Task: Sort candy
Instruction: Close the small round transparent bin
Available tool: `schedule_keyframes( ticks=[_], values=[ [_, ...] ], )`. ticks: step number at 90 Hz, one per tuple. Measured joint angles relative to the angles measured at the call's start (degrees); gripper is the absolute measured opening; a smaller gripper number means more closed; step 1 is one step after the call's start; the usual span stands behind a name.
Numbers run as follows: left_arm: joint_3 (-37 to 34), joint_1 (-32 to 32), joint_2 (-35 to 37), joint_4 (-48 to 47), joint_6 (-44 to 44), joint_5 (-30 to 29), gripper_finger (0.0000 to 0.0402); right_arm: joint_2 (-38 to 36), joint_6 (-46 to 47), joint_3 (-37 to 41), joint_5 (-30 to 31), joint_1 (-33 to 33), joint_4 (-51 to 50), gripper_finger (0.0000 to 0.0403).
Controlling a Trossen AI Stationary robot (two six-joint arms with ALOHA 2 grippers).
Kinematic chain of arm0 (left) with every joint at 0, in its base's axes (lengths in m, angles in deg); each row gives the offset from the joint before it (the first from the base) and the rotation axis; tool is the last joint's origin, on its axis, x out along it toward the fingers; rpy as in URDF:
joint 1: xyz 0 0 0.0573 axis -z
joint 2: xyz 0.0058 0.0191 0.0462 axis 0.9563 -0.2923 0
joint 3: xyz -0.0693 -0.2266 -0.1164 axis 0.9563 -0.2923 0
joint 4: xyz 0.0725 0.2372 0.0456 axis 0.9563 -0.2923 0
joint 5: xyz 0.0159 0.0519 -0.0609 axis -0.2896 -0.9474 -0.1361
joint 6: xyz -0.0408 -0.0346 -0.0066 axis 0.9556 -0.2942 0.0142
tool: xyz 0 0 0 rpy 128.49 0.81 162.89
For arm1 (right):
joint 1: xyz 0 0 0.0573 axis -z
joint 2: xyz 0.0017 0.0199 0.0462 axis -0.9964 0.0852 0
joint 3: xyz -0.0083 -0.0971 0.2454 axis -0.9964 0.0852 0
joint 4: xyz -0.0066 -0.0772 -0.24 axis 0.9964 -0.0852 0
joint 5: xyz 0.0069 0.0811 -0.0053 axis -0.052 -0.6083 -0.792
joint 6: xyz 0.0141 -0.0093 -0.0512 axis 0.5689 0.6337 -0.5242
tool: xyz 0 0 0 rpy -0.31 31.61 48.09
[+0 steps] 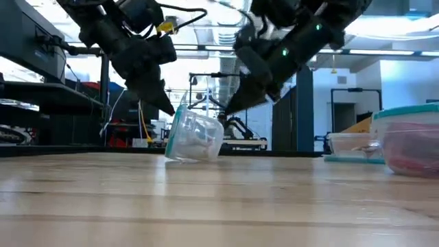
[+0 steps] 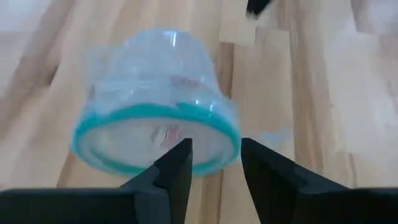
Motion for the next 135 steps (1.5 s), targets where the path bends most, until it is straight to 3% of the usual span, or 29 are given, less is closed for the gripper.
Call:
schedule_keyframes(
  ticks=[10, 23, 37, 135],
  values=[
    [0.0, 0.0, 0.0, -0.7, 0.1, -0.2, 0.0123, -0.3, -1.6, 0.1, -0.3, 4.4, 2.0, 0.0],
    [0.0, 0.0, 0.0, -1.2, 0.1, -0.2, 0.0123, 1.8, -1.3, 0.0, -10.3, 9.9, 7.9, 0.0],
    [0.0, 0.0, 0.0, -1.2, 0.2, -0.3, 0.0123, 3.2, -1.4, 0.2, -13.2, 11.8, 9.2, 0.0],
    [-0.1, 0.2, 0.0, 3.3, 1.1, -0.2, 0.0123, 11.4, 0.8, 0.1, -13.9, 10.1, 10.1, 0.0]
  ],
)
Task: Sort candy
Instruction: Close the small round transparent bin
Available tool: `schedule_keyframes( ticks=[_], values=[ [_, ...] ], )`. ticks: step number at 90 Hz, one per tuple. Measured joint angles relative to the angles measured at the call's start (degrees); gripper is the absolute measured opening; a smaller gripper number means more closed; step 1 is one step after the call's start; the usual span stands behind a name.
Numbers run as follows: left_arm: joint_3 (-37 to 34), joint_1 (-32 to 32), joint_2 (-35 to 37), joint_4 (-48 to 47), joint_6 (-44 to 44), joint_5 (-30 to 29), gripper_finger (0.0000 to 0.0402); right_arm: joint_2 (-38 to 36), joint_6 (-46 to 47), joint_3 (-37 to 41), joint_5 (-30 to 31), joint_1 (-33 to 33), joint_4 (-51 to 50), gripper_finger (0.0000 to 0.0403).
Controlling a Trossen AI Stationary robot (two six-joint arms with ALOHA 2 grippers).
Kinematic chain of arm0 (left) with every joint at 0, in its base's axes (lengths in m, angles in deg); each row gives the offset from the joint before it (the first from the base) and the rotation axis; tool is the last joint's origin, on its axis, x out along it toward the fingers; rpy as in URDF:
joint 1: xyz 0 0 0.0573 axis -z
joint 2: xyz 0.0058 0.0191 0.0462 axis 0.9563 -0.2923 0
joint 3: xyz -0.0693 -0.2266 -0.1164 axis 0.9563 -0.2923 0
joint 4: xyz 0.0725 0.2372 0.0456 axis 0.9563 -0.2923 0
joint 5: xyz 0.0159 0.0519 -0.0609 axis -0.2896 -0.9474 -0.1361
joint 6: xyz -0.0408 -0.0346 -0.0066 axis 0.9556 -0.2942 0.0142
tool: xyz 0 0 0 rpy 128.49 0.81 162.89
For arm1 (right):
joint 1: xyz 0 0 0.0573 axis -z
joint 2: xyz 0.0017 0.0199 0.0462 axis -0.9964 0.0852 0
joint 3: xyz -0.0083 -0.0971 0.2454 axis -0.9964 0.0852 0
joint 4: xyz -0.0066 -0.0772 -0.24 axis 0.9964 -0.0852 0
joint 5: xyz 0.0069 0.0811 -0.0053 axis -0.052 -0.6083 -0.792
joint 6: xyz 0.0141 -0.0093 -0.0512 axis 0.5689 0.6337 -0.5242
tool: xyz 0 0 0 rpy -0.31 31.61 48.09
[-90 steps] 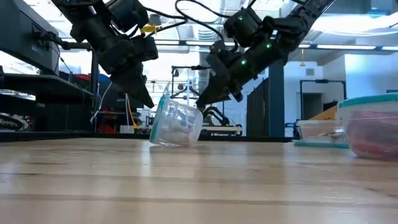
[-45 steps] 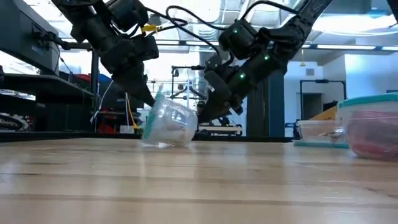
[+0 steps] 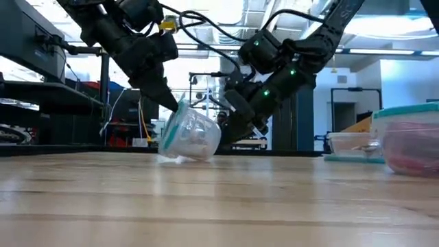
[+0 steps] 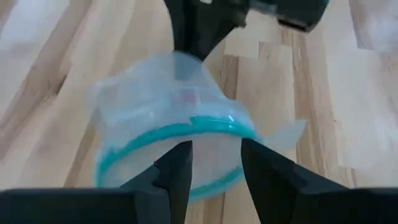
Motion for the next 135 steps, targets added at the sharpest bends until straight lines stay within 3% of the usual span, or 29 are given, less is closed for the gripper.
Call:
schedule_keyframes(
  ticks=[135],
  values=[
    [0.0, 0.5, 0.0, -1.8, 0.0, -0.1, 0.0123, -0.3, -1.1, 0.0, 0.0, -1.0, -0.3, 0.0]
  ],
)
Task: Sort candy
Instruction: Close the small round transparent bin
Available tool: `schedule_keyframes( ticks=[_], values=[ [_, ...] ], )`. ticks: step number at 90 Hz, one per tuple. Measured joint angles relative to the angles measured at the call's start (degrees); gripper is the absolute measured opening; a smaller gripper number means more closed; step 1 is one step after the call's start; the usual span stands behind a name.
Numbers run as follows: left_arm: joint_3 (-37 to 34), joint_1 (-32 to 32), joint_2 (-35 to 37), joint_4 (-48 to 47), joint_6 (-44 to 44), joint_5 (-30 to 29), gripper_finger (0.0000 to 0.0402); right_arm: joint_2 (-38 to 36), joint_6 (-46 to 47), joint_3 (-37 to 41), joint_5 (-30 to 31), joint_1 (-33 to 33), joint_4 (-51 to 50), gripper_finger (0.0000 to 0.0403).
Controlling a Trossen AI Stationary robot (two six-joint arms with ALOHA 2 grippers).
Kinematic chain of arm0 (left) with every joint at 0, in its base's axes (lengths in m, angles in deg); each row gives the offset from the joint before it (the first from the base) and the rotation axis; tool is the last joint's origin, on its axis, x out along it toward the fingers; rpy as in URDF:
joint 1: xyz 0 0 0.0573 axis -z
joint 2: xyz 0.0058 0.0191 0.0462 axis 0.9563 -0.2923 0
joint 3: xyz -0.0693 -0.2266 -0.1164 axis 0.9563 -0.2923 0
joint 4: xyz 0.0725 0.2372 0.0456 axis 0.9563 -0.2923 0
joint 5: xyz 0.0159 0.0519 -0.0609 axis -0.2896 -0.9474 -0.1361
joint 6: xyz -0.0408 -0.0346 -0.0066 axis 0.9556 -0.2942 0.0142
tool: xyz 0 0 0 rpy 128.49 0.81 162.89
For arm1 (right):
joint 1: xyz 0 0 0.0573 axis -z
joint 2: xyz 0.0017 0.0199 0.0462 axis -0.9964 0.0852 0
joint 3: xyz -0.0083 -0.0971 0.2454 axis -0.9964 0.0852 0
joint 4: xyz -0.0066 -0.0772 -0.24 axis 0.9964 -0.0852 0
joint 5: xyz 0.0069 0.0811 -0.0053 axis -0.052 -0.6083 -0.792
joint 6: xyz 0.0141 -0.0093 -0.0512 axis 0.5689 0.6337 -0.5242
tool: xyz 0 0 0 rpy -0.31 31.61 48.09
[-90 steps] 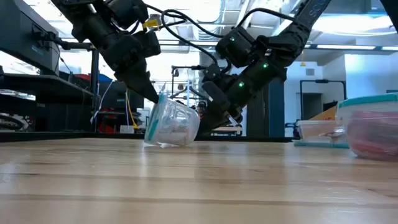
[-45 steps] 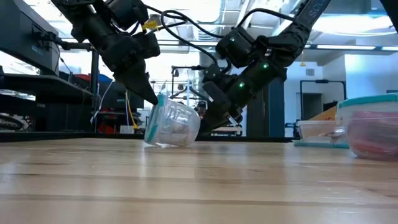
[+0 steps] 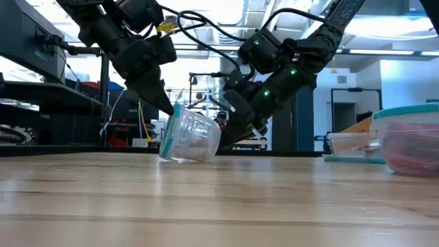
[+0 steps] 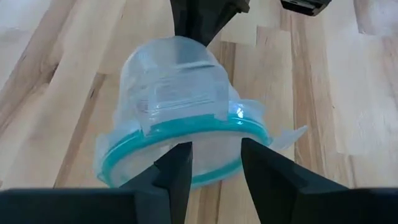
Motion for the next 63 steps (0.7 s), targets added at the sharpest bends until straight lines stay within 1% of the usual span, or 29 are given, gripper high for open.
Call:
schedule_keyframes(
  ticks=[43, 53, 63],
  values=[
    [0.0, 0.0, 0.0, 0.1, -0.6, 0.0, 0.0123, -0.1, 0.0, 0.0, 0.0, -0.1, -0.1, 0.0],
    [0.0, 0.0, 0.0, 0.0, -0.6, 0.0, 0.0123, -2.3, -1.3, 0.0, 0.4, -0.4, -2.2, 0.0],
    [0.0, 0.0, 0.0, -0.2, -0.5, 0.0, 0.0123, -6.9, -2.3, 0.0, 1.2, 0.0, -7.8, 0.0]
  ],
)
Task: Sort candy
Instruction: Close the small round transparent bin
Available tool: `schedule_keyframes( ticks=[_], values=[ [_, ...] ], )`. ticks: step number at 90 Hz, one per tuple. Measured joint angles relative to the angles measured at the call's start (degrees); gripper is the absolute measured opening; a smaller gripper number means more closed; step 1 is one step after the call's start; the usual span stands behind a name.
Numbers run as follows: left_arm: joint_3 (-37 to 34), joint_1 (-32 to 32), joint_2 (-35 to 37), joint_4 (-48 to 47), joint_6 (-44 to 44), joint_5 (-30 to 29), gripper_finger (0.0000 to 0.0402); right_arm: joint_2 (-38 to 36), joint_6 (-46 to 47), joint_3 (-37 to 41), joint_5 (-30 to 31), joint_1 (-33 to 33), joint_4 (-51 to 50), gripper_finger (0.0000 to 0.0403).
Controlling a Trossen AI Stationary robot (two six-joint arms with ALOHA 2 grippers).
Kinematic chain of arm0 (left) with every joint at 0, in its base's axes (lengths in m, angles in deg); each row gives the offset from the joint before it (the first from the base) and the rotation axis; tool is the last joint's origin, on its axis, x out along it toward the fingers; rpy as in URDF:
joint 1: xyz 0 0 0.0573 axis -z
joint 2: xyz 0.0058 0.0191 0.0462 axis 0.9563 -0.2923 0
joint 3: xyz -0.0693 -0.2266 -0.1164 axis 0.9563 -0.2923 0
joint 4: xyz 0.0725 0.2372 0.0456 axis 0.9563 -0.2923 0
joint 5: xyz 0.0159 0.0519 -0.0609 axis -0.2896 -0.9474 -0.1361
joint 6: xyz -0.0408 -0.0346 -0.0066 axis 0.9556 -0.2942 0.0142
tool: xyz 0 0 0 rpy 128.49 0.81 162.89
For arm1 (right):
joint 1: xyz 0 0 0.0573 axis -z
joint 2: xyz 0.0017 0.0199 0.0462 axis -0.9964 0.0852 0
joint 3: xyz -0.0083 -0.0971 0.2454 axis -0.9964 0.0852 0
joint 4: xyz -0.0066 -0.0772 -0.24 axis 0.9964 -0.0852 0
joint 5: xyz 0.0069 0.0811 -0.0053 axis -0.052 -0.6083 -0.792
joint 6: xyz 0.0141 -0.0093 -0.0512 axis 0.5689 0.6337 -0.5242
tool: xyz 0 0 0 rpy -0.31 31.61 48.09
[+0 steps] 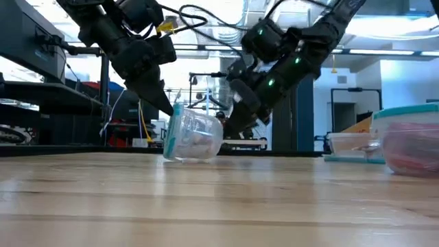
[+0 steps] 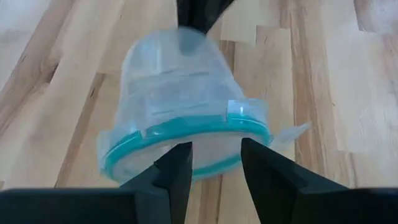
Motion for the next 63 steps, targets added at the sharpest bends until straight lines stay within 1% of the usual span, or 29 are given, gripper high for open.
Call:
schedule_keyframes(
  ticks=[9, 17, 23, 31, 46, 54, 63],
  values=[
    [0.0, 0.0, 0.0, 0.0, 0.1, 0.0, 0.0123, -3.6, -1.1, 0.0, 0.4, 0.1, -1.0, 0.0],
    [0.0, 0.0, 0.0, 0.0, 0.1, 0.0, 0.0123, -4.4, -1.7, -0.1, 0.6, 0.1, 2.5, 0.0],
    [0.0, 0.0, 0.0, 0.0, 0.3, 0.0, 0.0123, -3.5, -1.6, -0.1, -0.6, 0.4, 5.4, 0.0],
    [0.0, 0.0, 0.0, 0.1, 0.4, 0.0, 0.0123, -0.3, 0.4, -0.1, -3.0, 0.7, 8.2, 0.0],
    [0.0, 0.0, 0.0, 2.6, 1.0, 0.1, 0.0123, 3.2, 1.8, -0.3, -3.0, 0.9, 10.8, 0.0],
    [0.1, 0.0, 0.0, 4.9, 1.2, 0.1, 0.0123, 3.5, 1.8, -0.1, -3.4, 0.9, 9.5, 0.0],
    [0.6, -0.1, 0.0, 4.8, 1.1, 0.0, 0.0123, 3.9, 2.2, 0.2, -4.0, 0.6, 7.5, 0.0]
  ],
)
